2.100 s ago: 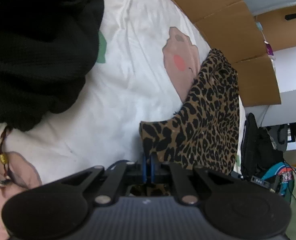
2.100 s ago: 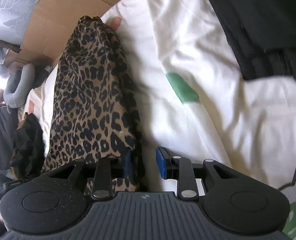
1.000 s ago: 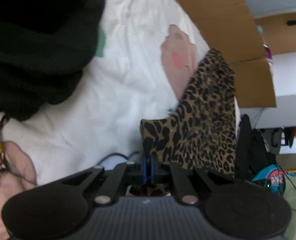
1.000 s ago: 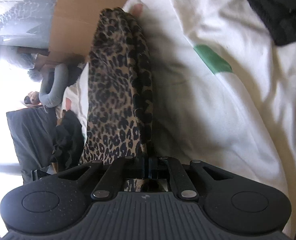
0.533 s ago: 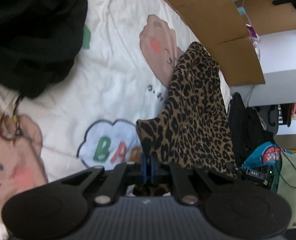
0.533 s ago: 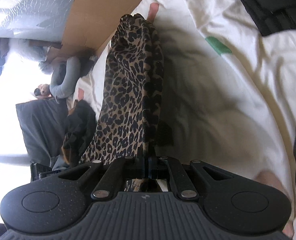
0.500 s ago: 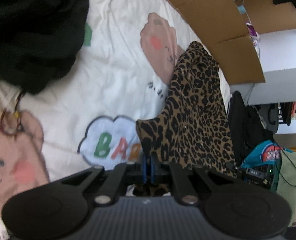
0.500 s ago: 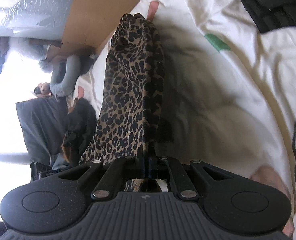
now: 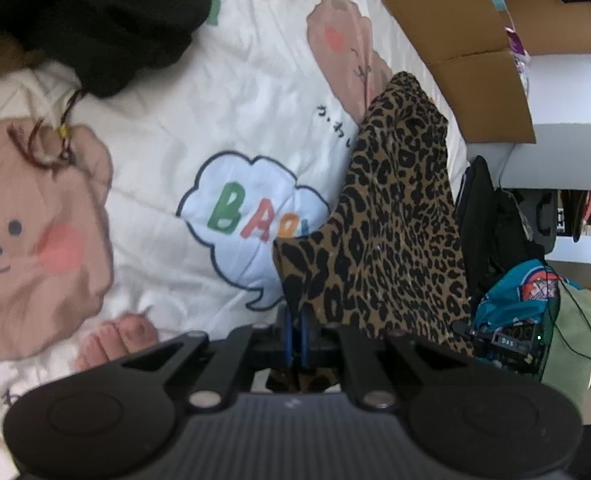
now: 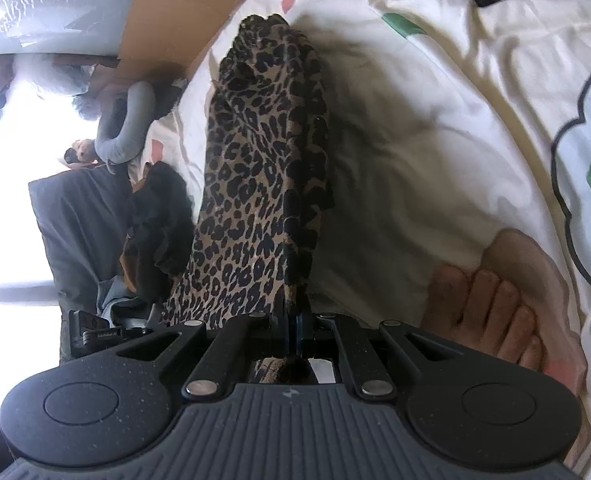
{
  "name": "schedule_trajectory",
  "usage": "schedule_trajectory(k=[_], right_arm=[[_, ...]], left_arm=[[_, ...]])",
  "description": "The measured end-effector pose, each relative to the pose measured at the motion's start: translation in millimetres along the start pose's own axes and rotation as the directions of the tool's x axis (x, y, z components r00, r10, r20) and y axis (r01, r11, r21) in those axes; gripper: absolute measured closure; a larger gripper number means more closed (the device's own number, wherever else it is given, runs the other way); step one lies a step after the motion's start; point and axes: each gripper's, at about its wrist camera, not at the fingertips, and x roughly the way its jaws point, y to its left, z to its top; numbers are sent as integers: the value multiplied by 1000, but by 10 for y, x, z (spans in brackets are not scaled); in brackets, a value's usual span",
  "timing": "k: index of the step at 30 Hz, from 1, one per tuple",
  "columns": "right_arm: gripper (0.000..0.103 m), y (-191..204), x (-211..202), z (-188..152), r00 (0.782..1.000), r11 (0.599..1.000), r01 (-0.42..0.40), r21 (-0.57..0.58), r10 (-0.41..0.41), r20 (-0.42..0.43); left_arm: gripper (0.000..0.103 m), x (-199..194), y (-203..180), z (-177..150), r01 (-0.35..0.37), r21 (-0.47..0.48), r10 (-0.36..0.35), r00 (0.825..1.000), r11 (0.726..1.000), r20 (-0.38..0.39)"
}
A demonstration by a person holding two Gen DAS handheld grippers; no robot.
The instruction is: Fold clothes
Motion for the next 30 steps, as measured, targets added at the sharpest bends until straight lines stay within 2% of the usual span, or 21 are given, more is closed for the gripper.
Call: schedule_trajectory(k=[5, 10, 15, 20, 25, 30], right_arm=[[102, 28, -63, -41, 999, 1000, -15, -9, 15, -49], [102, -83, -53, -83, 999, 1000, 1, 11, -1, -45], [102, -140, 38, -38, 1000, 1000, -5, 6, 5, -5], [102, -241, 129, 5, 1000, 999, -15, 42, 14, 23], [102, -192, 89, 70, 997, 998, -54, 40, 51, 64], [102, -126, 33, 166, 990, 995, -89, 36, 85, 113]], left_arm=[[99, -57, 7, -82, 24, 5, -24, 1000, 1000, -17], [99, 36, 78, -98, 32, -4, -32, 999, 999, -39], [99, 164, 208, 0, 67, -37, -66, 997, 997, 37], [99, 195, 230, -3, 90, -65, -86, 994, 994, 64], [99, 89, 104, 124, 130, -46, -124, 987, 991, 104], [99, -31, -124, 325, 149, 13, -149, 977, 989, 153]])
